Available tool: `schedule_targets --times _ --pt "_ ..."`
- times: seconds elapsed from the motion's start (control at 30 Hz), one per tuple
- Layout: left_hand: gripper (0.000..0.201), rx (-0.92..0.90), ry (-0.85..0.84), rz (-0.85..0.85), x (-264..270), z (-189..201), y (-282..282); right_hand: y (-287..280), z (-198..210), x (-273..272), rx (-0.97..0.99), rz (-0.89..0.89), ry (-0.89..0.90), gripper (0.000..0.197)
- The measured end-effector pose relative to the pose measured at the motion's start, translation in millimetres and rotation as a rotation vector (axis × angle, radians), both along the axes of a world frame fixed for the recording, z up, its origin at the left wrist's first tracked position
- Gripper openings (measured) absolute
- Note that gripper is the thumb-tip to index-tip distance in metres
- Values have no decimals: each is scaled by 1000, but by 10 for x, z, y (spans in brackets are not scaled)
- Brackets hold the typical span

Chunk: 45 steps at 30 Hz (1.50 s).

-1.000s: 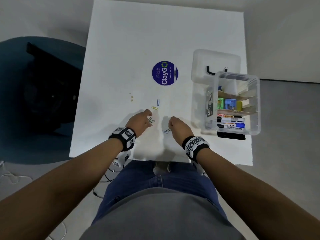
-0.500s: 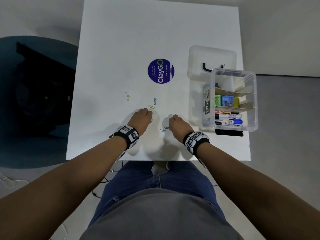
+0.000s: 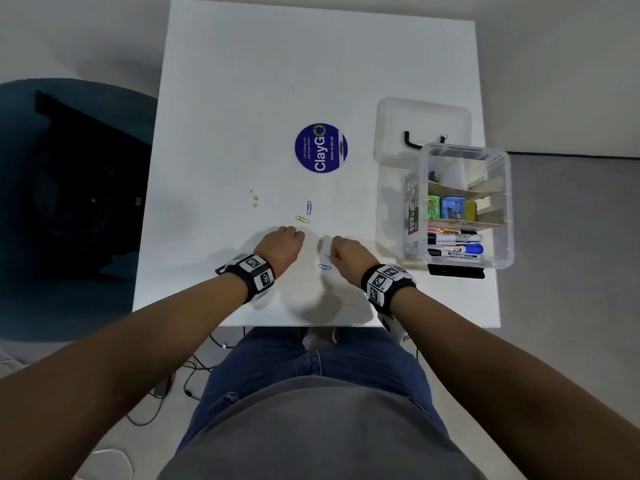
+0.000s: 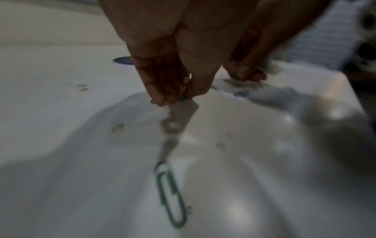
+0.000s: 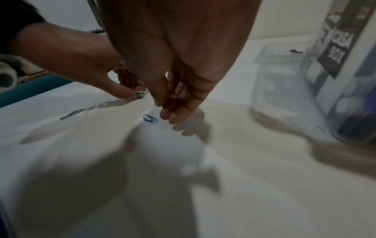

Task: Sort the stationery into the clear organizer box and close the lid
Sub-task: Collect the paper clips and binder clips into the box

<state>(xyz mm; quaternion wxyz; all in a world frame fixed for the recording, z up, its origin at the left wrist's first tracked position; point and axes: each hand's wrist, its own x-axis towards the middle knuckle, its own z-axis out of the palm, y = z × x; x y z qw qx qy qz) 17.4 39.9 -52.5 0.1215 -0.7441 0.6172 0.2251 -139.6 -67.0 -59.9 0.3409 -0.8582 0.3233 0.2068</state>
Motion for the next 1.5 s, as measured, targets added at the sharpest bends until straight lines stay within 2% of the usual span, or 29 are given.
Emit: schedule_targets --times 0.1,0.2,0.3,0.4,0.53,0.7,0.8,0.9,1.03,1.17,1.27,1.33,1.43,1.5 --pt "17 -80 137 182 95 7 7 100 15 10 45 7 -20 16" --pt "13 -156 236 327 262 -12 -3 184 -42 15 -26 100 11 22" --pt "12 -207 285 379 382 0 -86 212 -36 27 -127 215 47 21" --pt "21 -220 343 392 413 0 -238 205 -41 78 -146 225 96 27" --pt "29 -151 241 284 396 -56 -397 60 -2 211 -59 10 61 21" --pt "22 -54 120 170 361 -69 -502 -289 98 588 10 -391 -97 9" --pt "25 -35 133 210 387 -83 -491 -392 96 862 57 -514 -121 19" --pt "28 -37 131 211 425 -116 -418 -390 62 1071 18 -487 -47 27" --pt "29 -77 114 169 464 -142 -274 -275 -15 1204 -105 -325 23 25" --pt "20 -152 258 233 515 -119 -167 -244 -27 1225 -152 -216 98 21" --pt "31 -215 378 354 571 -77 -66 -304 -3 1203 -94 -219 88 21" --pt "38 -254 486 447 632 -28 21 -327 28 1117 -8 -278 -7 7" --pt "33 -301 731 677 708 62 166 -306 19 917 354 -587 -226 16" --pt "31 -290 797 785 722 115 268 -266 10 788 569 -748 -340 19"
